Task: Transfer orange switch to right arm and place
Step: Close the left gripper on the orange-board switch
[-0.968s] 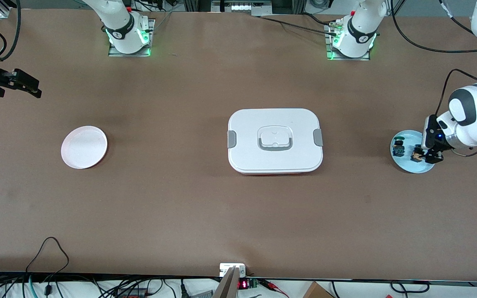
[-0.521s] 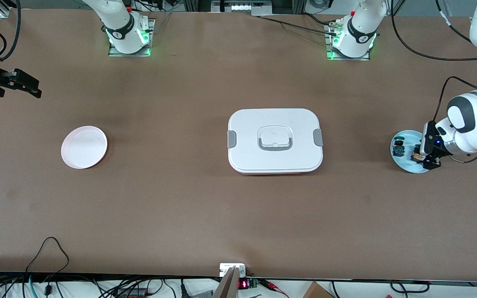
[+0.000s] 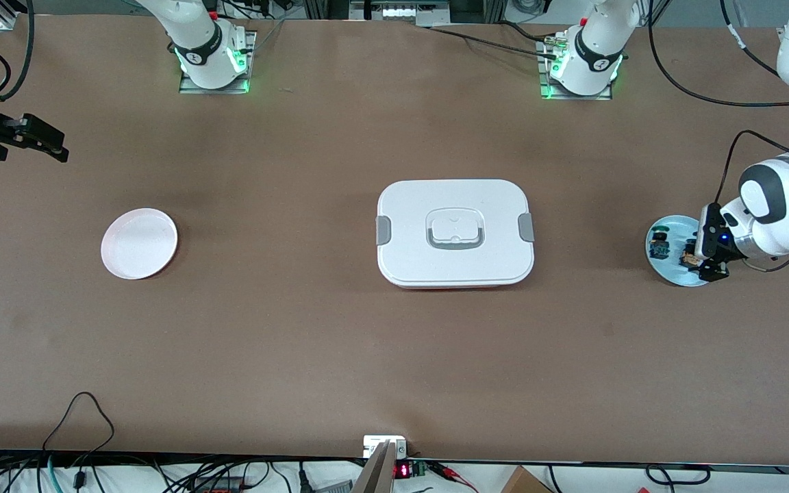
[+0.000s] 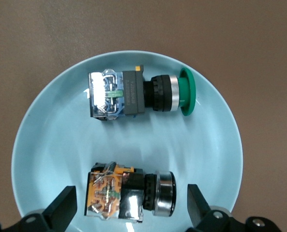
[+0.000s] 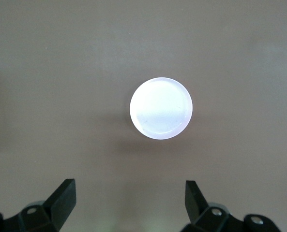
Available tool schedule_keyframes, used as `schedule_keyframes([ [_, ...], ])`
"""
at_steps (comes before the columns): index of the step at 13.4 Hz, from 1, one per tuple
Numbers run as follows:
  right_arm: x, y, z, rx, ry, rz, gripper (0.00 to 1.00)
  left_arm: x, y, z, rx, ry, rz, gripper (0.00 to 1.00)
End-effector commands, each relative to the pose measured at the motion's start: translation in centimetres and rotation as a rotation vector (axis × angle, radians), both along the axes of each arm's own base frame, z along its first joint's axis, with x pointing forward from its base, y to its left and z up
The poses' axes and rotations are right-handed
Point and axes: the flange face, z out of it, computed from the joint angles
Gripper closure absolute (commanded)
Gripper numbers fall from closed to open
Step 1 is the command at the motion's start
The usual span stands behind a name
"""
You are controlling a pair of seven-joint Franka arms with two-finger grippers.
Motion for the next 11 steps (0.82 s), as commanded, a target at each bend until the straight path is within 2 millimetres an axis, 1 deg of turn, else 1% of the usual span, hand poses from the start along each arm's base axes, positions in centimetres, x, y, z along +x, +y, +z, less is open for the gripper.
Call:
schedule_keyframes([
  [1,-0.1,-0.2,0.5,0.014,-0.003,-0.018,0.00,0.5,0.2,-0.3,-0.024,-0.014,-0.010,0.03],
  [2,-0.1,-0.2,0.5,0.014,-0.003,-0.018,0.00,0.5,0.2,-0.4,-0.026,-0.015,-0.007,0.07],
  [3,-0.1,-0.2,0.5,0.014,-0.003,-0.018,0.00,0.5,0.2,-0.4,-0.028,-0.015,-0.005,0.16],
  [5,-0.1,-0.2,0.5,0.014,-0.003,-0.018,0.00,0.6,0.3,-0.3,-0.027,-0.018,-0.005,0.41],
  [6,-0.1,-0.2,0.4,0.014,-0.001,-0.018,0.00,1.0,0.5,0.1,-0.023,-0.027,-0.005,0.53],
  [7,-0.1,-0.3,0.5,0.013,-0.003,-0.020,0.00,1.0,0.5,0.2,-0.023,-0.027,-0.004,0.68],
  [8,-0.1,-0.3,0.5,0.014,-0.003,-0.020,0.00,0.9,1.0,0.3,-0.026,-0.027,0.008,0.84],
  [9,-0.1,-0.3,0.5,0.013,-0.003,-0.020,0.00,0.5,1.7,0.2,-0.032,-0.021,0.024,0.92],
  [10,-0.1,-0.3,0.5,0.014,-0.003,-0.020,0.00,0.5,2.0,0.5,-0.050,-0.014,0.043,1.00],
  [11,-0.1,-0.2,0.5,0.014,-0.003,-0.018,0.00,0.6,2.3,1.1,-0.088,0.008,0.076,1.00],
])
